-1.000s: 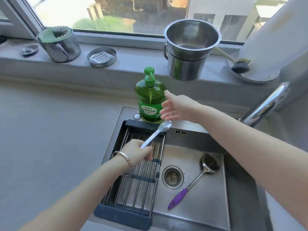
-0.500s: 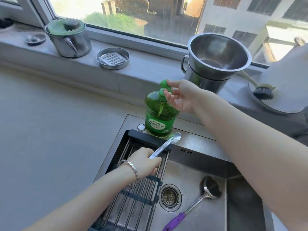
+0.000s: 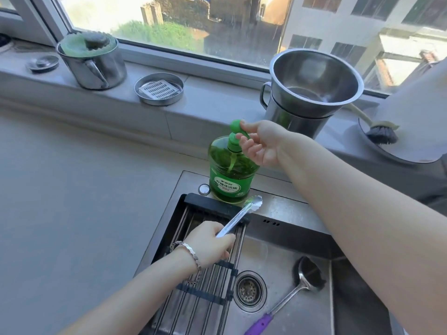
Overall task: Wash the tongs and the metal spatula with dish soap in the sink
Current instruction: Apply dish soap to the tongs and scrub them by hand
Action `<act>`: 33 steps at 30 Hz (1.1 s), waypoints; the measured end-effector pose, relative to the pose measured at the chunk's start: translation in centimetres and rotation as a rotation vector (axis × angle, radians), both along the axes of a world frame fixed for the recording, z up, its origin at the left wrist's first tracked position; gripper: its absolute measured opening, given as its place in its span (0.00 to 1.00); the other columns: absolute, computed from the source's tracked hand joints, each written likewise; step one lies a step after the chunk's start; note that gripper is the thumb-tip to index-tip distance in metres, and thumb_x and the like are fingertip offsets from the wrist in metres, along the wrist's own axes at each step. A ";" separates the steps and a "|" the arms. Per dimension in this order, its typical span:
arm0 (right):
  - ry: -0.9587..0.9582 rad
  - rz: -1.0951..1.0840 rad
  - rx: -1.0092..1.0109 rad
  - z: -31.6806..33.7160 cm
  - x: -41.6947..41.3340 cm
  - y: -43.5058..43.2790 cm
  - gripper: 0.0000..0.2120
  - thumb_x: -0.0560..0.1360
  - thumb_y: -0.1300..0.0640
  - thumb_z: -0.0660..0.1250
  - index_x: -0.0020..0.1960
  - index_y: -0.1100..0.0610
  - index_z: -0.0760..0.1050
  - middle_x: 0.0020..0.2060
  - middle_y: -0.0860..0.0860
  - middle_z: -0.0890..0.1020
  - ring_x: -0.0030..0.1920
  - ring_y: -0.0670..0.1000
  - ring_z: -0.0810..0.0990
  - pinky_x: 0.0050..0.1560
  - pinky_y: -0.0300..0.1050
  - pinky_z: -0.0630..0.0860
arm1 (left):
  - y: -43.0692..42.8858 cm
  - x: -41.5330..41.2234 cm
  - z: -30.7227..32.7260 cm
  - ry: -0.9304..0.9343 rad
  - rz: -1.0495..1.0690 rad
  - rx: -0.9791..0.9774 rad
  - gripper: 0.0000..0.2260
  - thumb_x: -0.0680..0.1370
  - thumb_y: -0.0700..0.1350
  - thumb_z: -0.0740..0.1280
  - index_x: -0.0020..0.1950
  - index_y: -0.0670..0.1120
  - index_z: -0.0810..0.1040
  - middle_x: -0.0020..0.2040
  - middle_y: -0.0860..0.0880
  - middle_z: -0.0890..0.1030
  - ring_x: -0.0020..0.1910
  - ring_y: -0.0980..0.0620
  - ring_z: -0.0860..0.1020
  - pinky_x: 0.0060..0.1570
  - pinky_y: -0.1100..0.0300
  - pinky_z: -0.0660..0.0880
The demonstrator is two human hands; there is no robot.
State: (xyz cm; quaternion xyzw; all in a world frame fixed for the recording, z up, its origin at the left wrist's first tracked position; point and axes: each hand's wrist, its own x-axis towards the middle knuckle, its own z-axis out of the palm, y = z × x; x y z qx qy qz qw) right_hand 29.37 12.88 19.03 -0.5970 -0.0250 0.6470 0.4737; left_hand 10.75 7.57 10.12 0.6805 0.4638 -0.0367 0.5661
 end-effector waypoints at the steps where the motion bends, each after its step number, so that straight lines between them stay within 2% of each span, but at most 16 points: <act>1: -0.004 -0.003 0.000 0.1 0.0 0.0 0.16 0.78 0.51 0.61 0.37 0.61 0.70 0.19 0.49 0.70 0.16 0.41 0.66 0.15 0.27 0.58 | -0.1 0.1 0.0 0.004 -0.005 -0.004 0.08 0.75 0.43 0.62 0.36 0.45 0.73 0.29 0.49 0.76 0.31 0.54 0.77 0.43 0.56 0.78; 5: -0.033 -0.029 0.005 0.3 -0.8 -0.2 0.16 0.79 0.51 0.60 0.37 0.61 0.69 0.17 0.48 0.69 0.15 0.41 0.65 0.14 0.27 0.56 | -0.6 0.3 0.3 0.009 -0.036 0.004 0.09 0.75 0.43 0.62 0.35 0.46 0.72 0.30 0.49 0.75 0.33 0.52 0.77 0.42 0.57 0.77; 9: -0.113 -0.026 -0.013 0.9 -1.2 -0.4 0.15 0.78 0.51 0.61 0.38 0.60 0.69 0.20 0.49 0.70 0.14 0.41 0.65 0.15 0.27 0.56 | -1.2 -0.1 1.0 0.021 -0.054 0.011 0.10 0.75 0.44 0.62 0.34 0.47 0.72 0.32 0.48 0.78 0.35 0.49 0.78 0.47 0.48 0.79; 12: -0.233 0.036 -0.056 1.0 -1.5 -0.2 0.16 0.77 0.47 0.62 0.38 0.59 0.69 0.22 0.49 0.71 0.14 0.41 0.64 0.13 0.29 0.57 | -1.5 -0.5 1.4 0.009 -0.048 0.015 0.09 0.75 0.44 0.62 0.34 0.47 0.72 0.33 0.49 0.78 0.33 0.52 0.78 0.47 0.49 0.79; 15: -0.299 0.085 -0.079 0.6 -2.3 0.3 0.20 0.76 0.42 0.61 0.36 0.58 0.69 0.20 0.48 0.71 0.14 0.41 0.63 0.14 0.29 0.57 | -1.5 -0.8 1.2 0.006 -0.046 0.030 0.09 0.75 0.44 0.62 0.35 0.47 0.72 0.32 0.51 0.77 0.32 0.55 0.78 0.47 0.51 0.79; 18: -0.261 0.024 -0.077 0.0 -2.4 0.7 0.21 0.76 0.42 0.60 0.36 0.58 0.68 0.25 0.48 0.70 0.16 0.42 0.63 0.14 0.30 0.56 | -1.6 -0.9 0.6 0.005 -0.036 0.004 0.09 0.75 0.44 0.62 0.35 0.46 0.71 0.32 0.50 0.76 0.31 0.55 0.77 0.44 0.54 0.78; 22: -0.096 0.025 -0.052 -0.7 -1.9 0.9 0.22 0.75 0.40 0.62 0.34 0.56 0.67 0.17 0.47 0.68 0.13 0.42 0.61 0.11 0.31 0.55 | -1.8 -0.9 0.0 0.003 -0.043 -0.015 0.08 0.75 0.44 0.62 0.35 0.46 0.70 0.32 0.50 0.73 0.28 0.57 0.76 0.39 0.58 0.73; 28: -0.068 0.008 -0.022 -0.5 -1.9 0.3 0.22 0.74 0.38 0.61 0.35 0.57 0.68 0.17 0.47 0.69 0.14 0.41 0.63 0.12 0.29 0.58 | -1.9 -0.9 1.0 -0.004 -0.050 0.010 0.09 0.74 0.44 0.62 0.33 0.47 0.70 0.30 0.51 0.74 0.28 0.55 0.75 0.40 0.56 0.75; 31: -0.074 -0.050 0.000 0.0 -2.6 -1.2 0.26 0.74 0.36 0.59 0.38 0.61 0.71 0.20 0.50 0.72 0.16 0.42 0.66 0.15 0.27 0.61 | -2.1 -0.9 1.8 -0.016 -0.030 0.033 0.08 0.73 0.43 0.63 0.34 0.46 0.71 0.29 0.50 0.74 0.28 0.53 0.74 0.40 0.55 0.76; 33: -0.097 -0.097 0.032 0.4 -3.3 -3.4 0.29 0.77 0.38 0.55 0.42 0.66 0.73 0.27 0.54 0.75 0.22 0.43 0.69 0.17 0.28 0.65 | -2.4 -0.9 2.4 -0.027 -0.038 0.069 0.05 0.72 0.43 0.65 0.37 0.46 0.74 0.32 0.48 0.76 0.31 0.51 0.74 0.41 0.55 0.77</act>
